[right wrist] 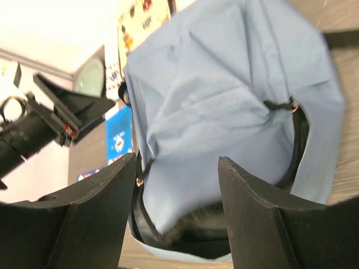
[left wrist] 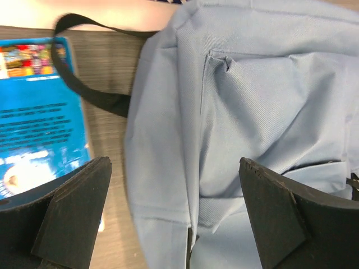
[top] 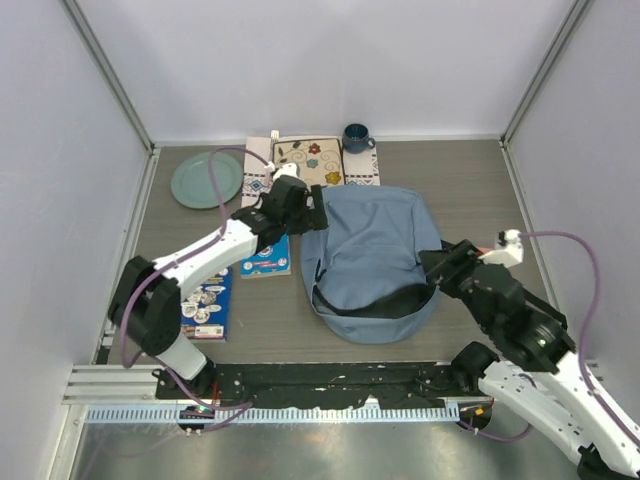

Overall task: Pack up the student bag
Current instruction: Adjust the student bag at the center of the board, then pick up the book from the center of the board.

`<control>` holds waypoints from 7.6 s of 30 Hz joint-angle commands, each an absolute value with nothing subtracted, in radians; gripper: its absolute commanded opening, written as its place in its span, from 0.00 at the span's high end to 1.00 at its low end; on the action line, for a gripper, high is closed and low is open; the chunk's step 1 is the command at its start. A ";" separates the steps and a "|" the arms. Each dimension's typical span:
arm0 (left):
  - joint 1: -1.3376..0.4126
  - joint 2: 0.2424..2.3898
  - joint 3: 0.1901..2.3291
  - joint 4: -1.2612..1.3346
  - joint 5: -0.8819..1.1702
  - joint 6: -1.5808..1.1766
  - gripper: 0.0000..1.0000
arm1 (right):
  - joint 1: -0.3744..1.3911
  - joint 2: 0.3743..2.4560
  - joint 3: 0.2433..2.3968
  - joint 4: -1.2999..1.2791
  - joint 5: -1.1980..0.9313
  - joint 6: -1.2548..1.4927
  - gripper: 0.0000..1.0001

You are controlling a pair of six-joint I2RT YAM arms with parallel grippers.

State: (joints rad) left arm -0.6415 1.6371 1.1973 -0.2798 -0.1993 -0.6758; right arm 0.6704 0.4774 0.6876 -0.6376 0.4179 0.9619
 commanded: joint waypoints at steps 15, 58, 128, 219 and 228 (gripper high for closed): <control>-0.417 1.298 1.005 -0.390 -0.305 -0.647 0.00 | 0.686 0.849 0.772 -0.249 0.034 0.861 0.35; -0.123 1.545 0.779 -0.050 0.155 -0.741 0.00 | 0.899 2.112 1.500 -0.174 0.140 0.885 0.39; -0.060 0.896 0.980 -0.184 0.589 -0.808 0.01 | 0.856 1.177 0.807 0.476 -0.184 0.936 0.99; -0.311 0.989 0.641 0.730 0.310 -1.342 1.00 | 0.816 1.195 0.534 0.946 -0.084 1.298 0.24; -0.364 0.980 0.612 0.736 0.273 -1.339 1.00 | 0.721 1.210 0.538 1.081 -0.104 1.318 0.27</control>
State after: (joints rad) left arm -0.3485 1.0019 0.6140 0.6113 0.2985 -1.3109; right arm 0.7521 1.2194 0.4957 0.9489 -0.1101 1.3094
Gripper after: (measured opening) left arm 0.296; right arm 0.752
